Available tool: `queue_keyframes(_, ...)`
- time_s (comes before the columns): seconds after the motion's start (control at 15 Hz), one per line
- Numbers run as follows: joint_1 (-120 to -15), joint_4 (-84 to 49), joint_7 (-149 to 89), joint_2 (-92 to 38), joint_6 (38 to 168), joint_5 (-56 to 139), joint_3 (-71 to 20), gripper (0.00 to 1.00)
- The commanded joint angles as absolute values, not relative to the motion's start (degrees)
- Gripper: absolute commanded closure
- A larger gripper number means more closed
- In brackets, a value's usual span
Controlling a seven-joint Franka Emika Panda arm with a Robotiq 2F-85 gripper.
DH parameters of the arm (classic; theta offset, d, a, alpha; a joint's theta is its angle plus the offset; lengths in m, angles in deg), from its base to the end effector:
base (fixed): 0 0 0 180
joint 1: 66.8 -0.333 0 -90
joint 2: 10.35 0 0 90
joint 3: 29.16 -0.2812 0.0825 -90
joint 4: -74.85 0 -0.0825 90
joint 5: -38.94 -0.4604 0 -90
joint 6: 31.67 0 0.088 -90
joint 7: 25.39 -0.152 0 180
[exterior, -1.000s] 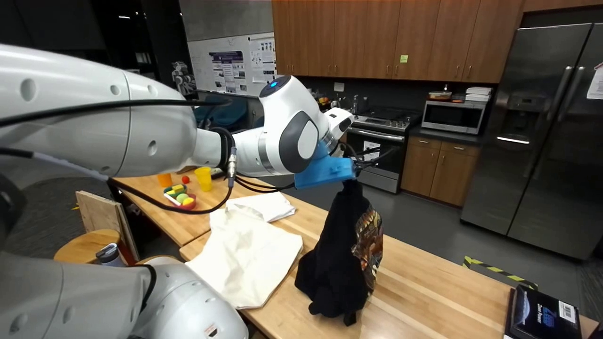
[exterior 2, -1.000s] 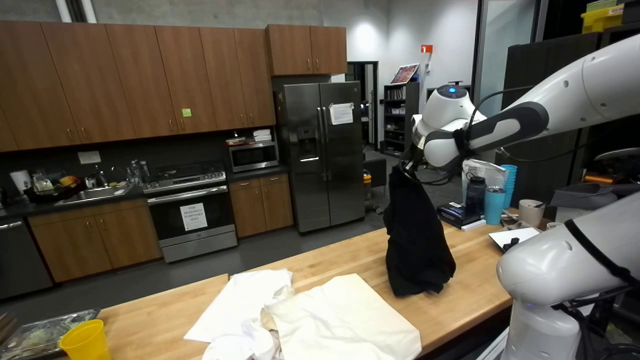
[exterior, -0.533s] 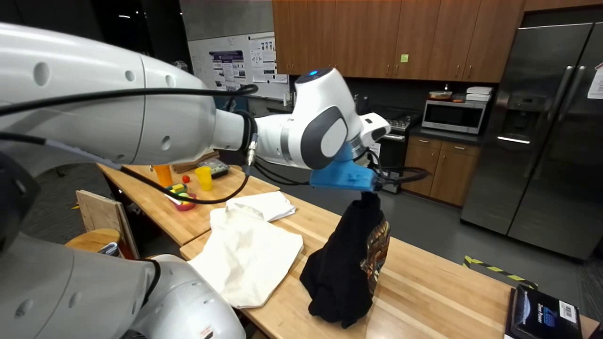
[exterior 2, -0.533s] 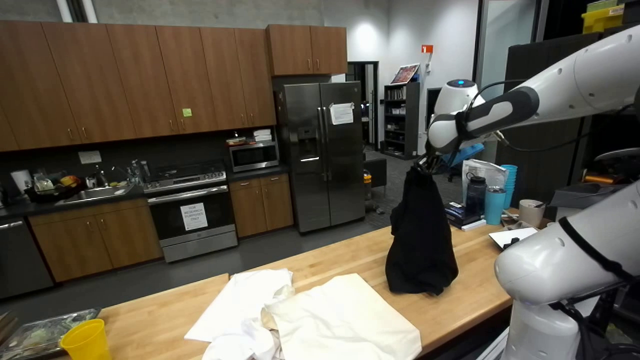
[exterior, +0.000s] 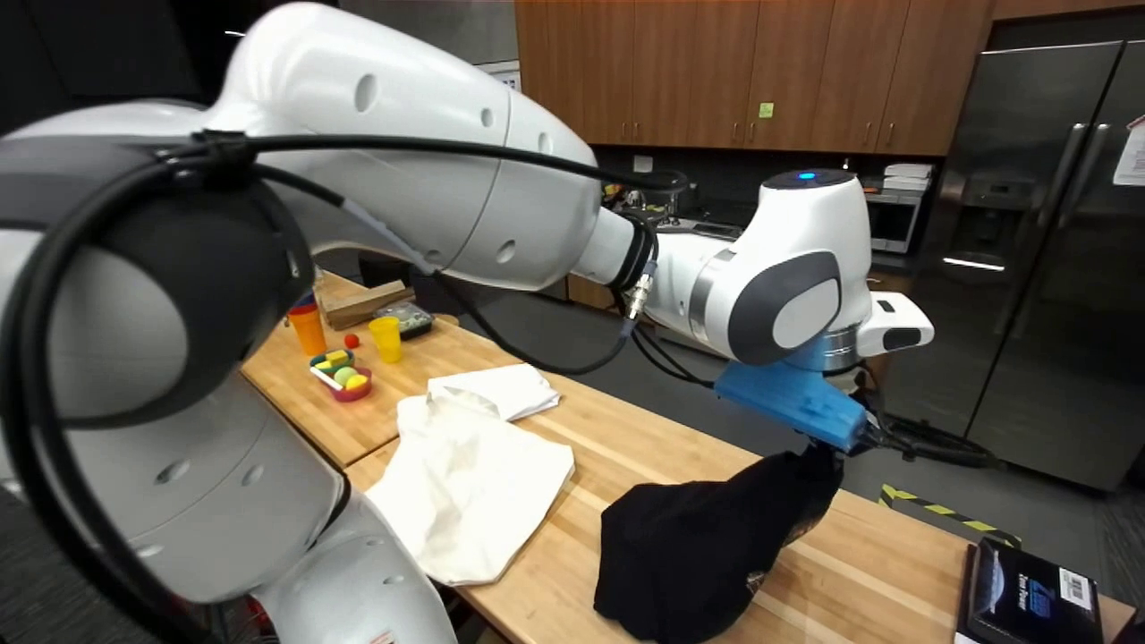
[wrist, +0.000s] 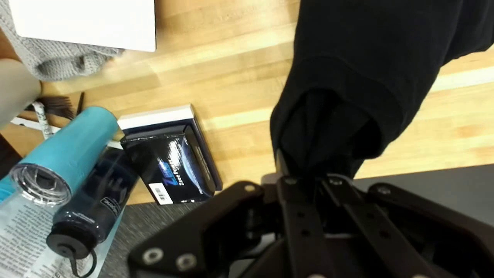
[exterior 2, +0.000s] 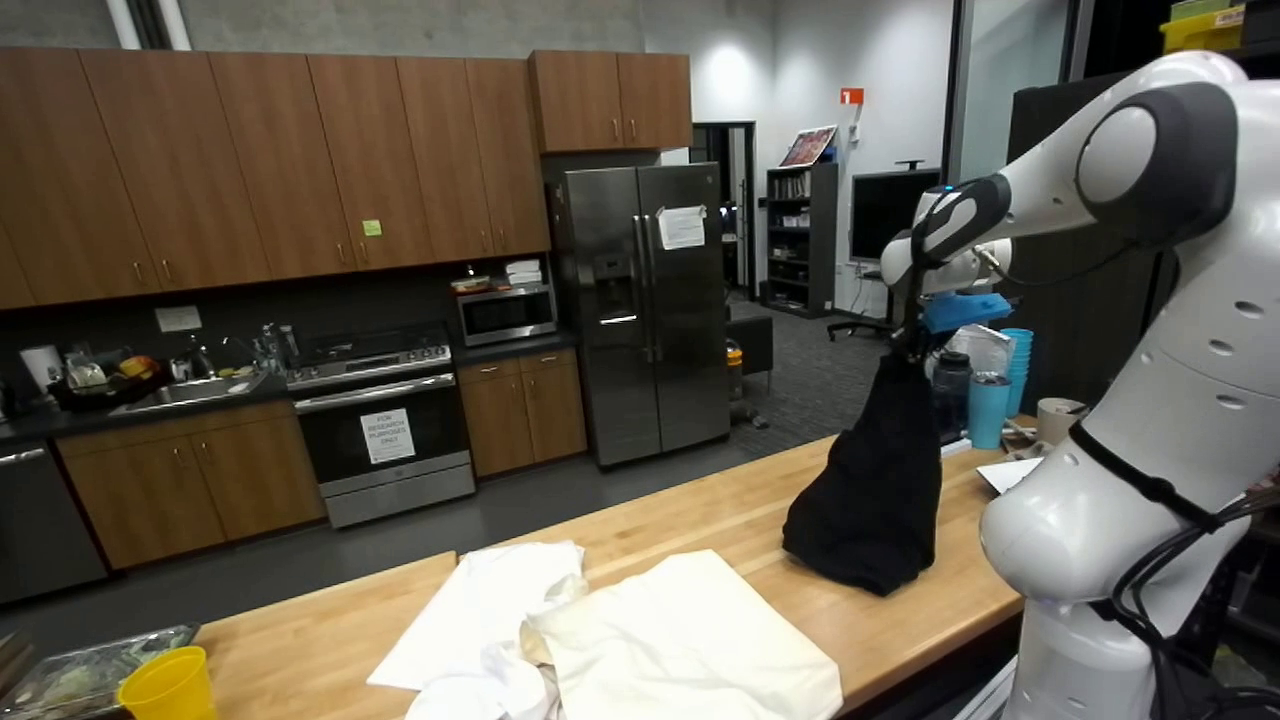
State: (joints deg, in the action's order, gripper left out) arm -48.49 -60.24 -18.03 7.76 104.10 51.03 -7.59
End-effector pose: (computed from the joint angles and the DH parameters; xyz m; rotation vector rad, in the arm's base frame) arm 0.4375 -0.3691 0.3627 2.8710 -0.6421 0.3935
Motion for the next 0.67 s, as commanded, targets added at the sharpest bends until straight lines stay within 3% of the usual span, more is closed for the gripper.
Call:
queue_keyframes(0.0,-47.69,-59.37,-17.93,6.27,104.02,50.6,-8.26,0.92)
queue_keyframes(0.27,-48.3,-57.32,-18.61,3.77,102.06,48.65,-8.3,0.98)
queue_keyframes(0.6,-45.97,-46.14,-19.56,-12.45,94.68,41.0,-3.81,0.98)
